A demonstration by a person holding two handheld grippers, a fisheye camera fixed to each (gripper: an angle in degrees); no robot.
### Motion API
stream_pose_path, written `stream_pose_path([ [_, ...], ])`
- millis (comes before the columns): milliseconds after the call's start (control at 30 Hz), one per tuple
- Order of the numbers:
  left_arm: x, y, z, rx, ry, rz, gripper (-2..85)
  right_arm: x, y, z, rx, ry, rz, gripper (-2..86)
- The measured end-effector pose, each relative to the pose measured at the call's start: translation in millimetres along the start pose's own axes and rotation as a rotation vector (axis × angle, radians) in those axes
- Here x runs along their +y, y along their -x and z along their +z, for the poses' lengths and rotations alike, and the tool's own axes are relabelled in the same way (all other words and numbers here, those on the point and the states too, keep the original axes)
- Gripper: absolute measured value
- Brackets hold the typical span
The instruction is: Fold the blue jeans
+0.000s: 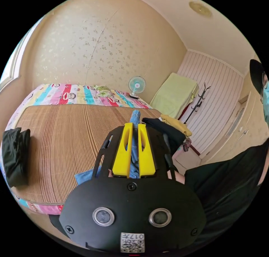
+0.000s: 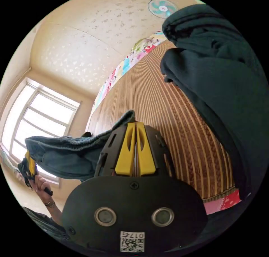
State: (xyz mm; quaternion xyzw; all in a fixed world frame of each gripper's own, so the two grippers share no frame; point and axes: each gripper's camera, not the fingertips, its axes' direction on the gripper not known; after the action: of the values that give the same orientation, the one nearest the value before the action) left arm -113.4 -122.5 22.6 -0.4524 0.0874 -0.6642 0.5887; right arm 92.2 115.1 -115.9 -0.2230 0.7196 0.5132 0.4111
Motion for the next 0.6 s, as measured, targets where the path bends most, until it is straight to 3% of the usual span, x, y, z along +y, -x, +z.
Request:
stream_pose_path([
  [167,-28,-13,-121,-0.069,-0.284,0.135,3.5,-5,121,-135,0.003,-0.418,-0.458,1.2],
  [267,-57,-23,-147,0.001,-0.310,0.243,3.2,-13,153,-144,-0.206,-0.322,-0.658,2.5],
  [333,-73,-24,-160,0.120,-0.353,0.250,2.5,-13,158,-124,-0.422,-0.152,-0.720,4.0],
  [400,-93,-24,-187,0.407,-0.442,0.311,1.2,6,161,-94,-0.598,0.015,-0.743,6.0],
  [600,-147,-26,-232,1.025,-0.519,0.448,-0.5,73,177,-70,-0.759,0.027,-0.741,11.4],
])
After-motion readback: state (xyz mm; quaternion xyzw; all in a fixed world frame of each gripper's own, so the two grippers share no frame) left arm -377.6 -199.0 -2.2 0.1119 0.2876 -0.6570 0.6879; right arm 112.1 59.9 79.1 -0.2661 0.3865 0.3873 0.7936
